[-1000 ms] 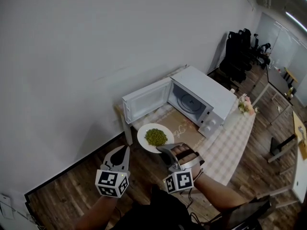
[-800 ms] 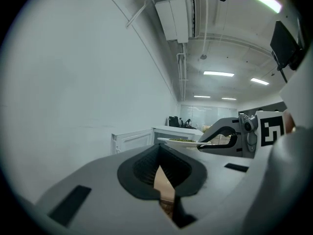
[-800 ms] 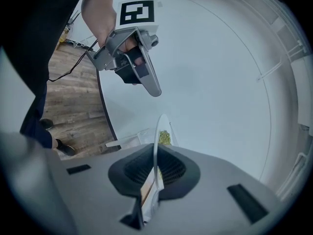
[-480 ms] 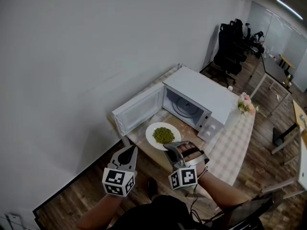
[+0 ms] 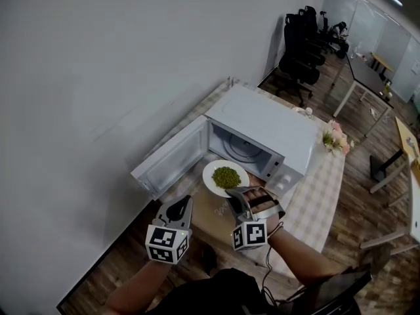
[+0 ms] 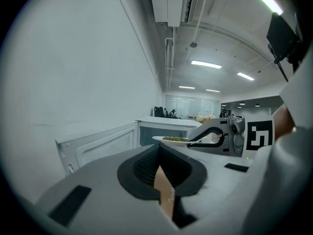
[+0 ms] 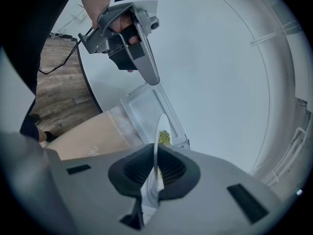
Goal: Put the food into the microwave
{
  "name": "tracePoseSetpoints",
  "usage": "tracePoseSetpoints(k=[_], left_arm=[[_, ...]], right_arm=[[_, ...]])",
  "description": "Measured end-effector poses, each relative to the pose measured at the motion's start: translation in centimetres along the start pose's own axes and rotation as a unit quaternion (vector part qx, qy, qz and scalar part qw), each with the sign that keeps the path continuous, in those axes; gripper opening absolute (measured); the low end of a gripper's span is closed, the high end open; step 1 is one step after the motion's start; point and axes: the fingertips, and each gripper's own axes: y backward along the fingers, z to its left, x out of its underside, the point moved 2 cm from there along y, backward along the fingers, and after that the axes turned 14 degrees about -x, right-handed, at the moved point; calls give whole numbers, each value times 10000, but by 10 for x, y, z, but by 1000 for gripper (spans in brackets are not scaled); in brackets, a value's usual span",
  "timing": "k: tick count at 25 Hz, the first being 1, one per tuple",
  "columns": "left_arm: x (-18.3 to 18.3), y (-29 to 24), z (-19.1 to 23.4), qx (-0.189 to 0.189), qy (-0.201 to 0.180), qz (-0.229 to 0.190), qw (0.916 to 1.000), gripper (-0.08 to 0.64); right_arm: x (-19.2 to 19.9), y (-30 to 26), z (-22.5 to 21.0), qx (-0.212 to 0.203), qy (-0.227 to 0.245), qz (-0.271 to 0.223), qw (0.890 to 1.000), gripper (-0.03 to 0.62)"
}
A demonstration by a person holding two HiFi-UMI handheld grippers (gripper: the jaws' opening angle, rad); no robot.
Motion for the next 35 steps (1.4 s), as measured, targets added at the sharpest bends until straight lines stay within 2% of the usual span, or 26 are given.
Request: tracePoseSetpoints(k=[10, 16, 22, 35], left_arm=[[12, -77, -12, 362, -309, 323, 9983, 8], [14, -105, -13, 389, -410, 525, 9970, 8], [15, -130, -17, 429, -510, 599, 9960, 8], [34, -180, -21, 1140, -687, 747, 9883, 8]], right_arm=[[61, -65, -13, 63, -570, 367, 9977, 26], [80, -88, -18, 24, -815, 519, 9953, 26], [92, -107, -29, 154, -927, 561, 9940, 26], [134, -161, -27, 130, -1268, 1426, 9815, 26]])
